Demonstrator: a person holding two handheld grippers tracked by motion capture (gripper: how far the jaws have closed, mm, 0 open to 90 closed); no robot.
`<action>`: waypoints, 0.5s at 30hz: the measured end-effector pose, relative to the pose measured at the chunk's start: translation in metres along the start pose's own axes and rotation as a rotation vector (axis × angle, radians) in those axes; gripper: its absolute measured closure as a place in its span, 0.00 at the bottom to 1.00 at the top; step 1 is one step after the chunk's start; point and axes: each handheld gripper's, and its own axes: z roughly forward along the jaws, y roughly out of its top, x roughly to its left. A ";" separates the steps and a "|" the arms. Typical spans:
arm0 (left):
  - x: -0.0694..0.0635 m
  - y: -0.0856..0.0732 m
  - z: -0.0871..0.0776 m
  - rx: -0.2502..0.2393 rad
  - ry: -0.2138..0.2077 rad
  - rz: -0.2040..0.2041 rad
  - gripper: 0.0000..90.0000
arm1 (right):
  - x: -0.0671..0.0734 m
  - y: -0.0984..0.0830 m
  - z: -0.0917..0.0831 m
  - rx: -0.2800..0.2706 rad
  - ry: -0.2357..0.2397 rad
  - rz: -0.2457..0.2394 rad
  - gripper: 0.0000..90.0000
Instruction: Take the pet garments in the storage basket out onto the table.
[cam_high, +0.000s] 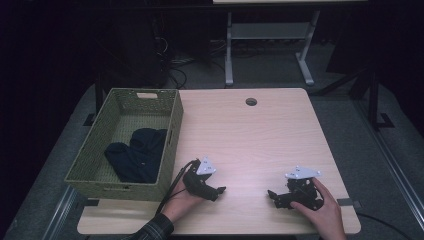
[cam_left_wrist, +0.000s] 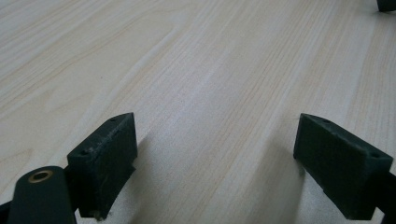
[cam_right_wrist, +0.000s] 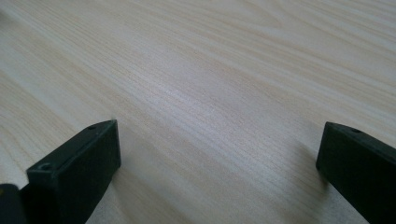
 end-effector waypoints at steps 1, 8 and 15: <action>0.000 0.000 0.000 -0.001 -0.001 0.000 0.14 | 0.000 0.000 0.000 0.000 -0.001 0.000 0.00; 0.000 0.001 0.000 0.005 -0.001 -0.006 0.14 | 0.000 0.000 0.000 0.000 0.000 0.001 0.00; 0.005 0.004 -0.002 0.009 -0.008 -0.036 0.14 | 0.000 0.000 0.000 0.000 -0.001 0.000 0.00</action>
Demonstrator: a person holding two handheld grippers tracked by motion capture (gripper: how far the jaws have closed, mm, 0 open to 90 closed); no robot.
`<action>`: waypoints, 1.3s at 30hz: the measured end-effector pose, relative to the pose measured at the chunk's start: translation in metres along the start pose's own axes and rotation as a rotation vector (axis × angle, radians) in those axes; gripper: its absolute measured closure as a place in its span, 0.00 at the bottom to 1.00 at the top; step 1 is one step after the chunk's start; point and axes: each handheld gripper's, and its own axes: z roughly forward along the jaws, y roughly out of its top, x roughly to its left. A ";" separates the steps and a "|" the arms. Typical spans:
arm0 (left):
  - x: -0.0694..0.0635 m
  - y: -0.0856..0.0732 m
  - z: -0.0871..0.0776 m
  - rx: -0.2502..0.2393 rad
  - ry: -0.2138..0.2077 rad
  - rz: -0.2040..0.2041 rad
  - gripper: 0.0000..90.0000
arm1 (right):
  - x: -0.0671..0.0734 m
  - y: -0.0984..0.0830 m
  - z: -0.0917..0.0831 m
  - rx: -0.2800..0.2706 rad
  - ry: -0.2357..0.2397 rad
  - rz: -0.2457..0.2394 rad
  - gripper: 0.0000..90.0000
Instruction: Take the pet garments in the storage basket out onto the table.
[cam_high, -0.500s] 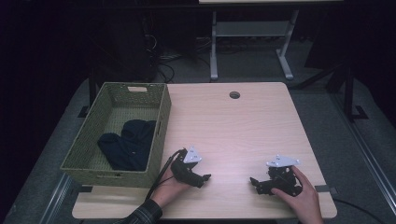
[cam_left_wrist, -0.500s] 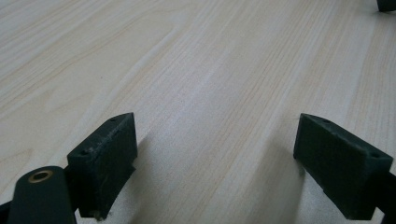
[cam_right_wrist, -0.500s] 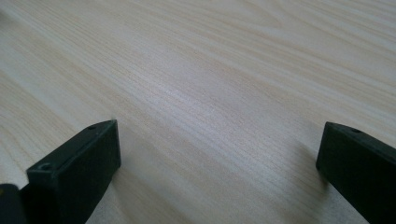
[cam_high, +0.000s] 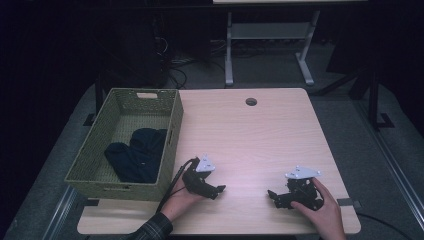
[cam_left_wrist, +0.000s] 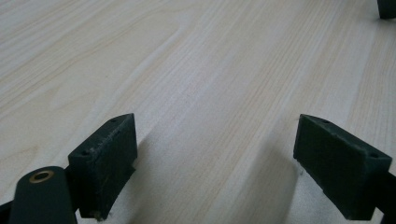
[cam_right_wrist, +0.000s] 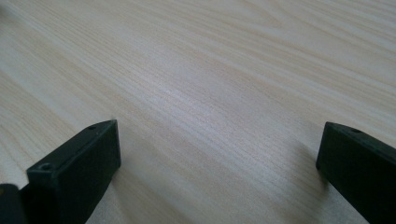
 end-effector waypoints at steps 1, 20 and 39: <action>0.000 0.001 -0.001 0.003 0.003 0.002 0.14 | 0.000 0.000 0.000 0.000 0.000 0.001 0.00; 0.011 0.007 -0.018 -0.027 0.020 -0.024 0.15 | 0.000 0.000 0.000 0.000 -0.001 0.001 0.00; 0.013 0.016 -0.025 -0.036 0.006 -0.024 0.15 | 0.000 0.000 0.000 0.003 0.001 0.004 0.00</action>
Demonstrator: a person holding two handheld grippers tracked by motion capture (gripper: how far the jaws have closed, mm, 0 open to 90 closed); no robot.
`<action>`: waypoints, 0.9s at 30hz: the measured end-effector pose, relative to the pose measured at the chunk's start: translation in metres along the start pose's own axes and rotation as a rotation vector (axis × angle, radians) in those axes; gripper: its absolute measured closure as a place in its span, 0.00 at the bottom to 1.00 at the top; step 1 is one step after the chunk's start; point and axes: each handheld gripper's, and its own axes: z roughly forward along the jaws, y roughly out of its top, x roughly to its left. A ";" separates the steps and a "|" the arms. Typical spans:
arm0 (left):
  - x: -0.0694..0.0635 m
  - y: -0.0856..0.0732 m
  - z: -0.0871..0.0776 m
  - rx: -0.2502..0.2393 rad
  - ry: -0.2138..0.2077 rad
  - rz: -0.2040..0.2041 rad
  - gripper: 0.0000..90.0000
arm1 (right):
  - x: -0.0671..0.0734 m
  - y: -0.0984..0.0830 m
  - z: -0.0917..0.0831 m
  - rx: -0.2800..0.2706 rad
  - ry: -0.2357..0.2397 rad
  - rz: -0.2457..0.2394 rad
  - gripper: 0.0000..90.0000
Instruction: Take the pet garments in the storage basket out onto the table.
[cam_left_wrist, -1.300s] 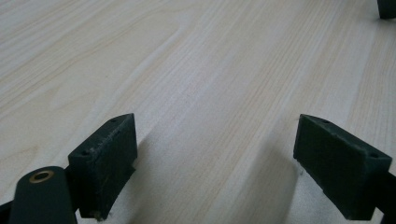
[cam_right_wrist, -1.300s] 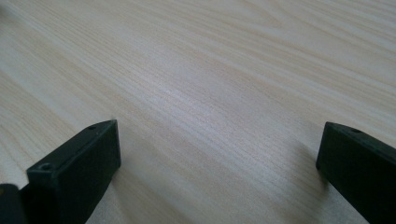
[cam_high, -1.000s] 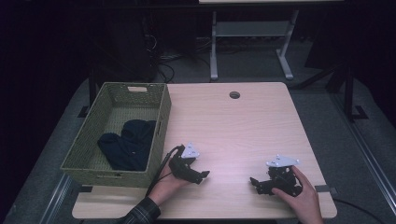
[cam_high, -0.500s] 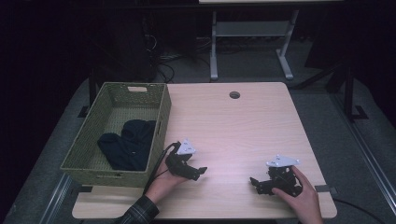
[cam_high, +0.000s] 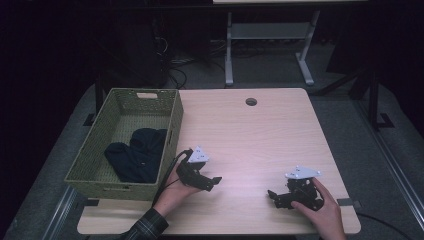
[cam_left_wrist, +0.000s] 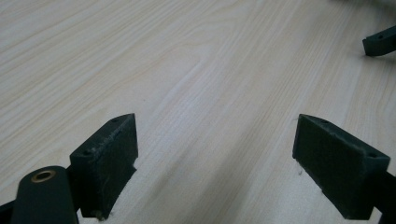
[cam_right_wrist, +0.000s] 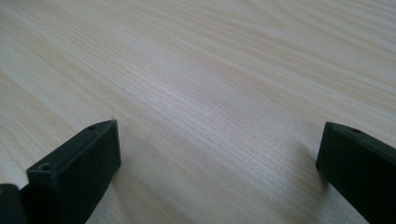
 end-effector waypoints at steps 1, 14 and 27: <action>0.000 0.001 0.000 0.001 0.000 0.002 0.15 | 0.000 0.000 0.000 0.000 0.000 0.000 0.00; 0.002 0.006 -0.005 -0.004 -0.027 -0.010 0.15 | 0.000 0.000 0.000 -0.001 0.000 0.000 0.00; 0.001 0.012 -0.010 -0.009 -0.036 -0.013 0.15 | 0.000 0.000 0.000 -0.001 0.000 0.000 0.00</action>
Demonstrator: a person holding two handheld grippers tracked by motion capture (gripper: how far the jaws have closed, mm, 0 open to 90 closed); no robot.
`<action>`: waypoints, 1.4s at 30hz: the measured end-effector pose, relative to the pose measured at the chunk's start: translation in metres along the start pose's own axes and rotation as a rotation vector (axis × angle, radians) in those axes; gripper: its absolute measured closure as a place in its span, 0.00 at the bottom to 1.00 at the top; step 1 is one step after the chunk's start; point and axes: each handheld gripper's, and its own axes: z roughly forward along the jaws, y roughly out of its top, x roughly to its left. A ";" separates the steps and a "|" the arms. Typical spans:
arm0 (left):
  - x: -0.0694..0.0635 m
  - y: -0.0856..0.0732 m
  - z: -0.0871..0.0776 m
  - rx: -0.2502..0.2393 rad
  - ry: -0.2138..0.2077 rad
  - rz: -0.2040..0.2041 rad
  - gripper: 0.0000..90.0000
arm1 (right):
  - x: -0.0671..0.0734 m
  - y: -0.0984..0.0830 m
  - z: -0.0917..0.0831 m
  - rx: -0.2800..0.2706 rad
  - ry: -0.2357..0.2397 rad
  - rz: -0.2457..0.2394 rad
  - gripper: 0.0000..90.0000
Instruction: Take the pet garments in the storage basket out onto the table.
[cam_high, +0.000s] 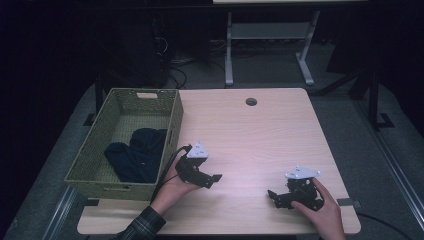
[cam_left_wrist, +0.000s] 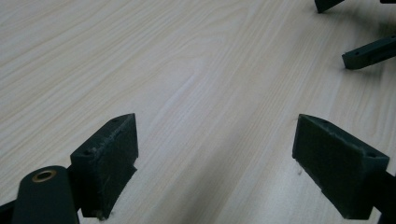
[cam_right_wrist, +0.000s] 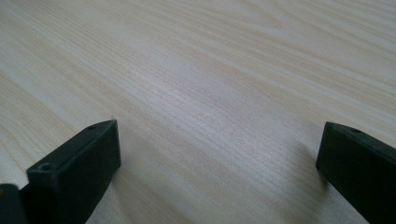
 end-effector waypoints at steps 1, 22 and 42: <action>0.000 0.001 -0.001 0.007 -0.003 0.003 0.15 | 0.000 0.000 0.000 0.000 0.000 0.000 0.00; 0.000 0.014 -0.014 -0.015 -0.013 0.011 0.15 | 0.000 0.000 0.000 0.000 0.001 0.002 0.00; 0.001 0.027 -0.023 -0.028 -0.032 0.013 0.16 | 0.000 0.000 0.000 -0.001 0.000 0.000 0.00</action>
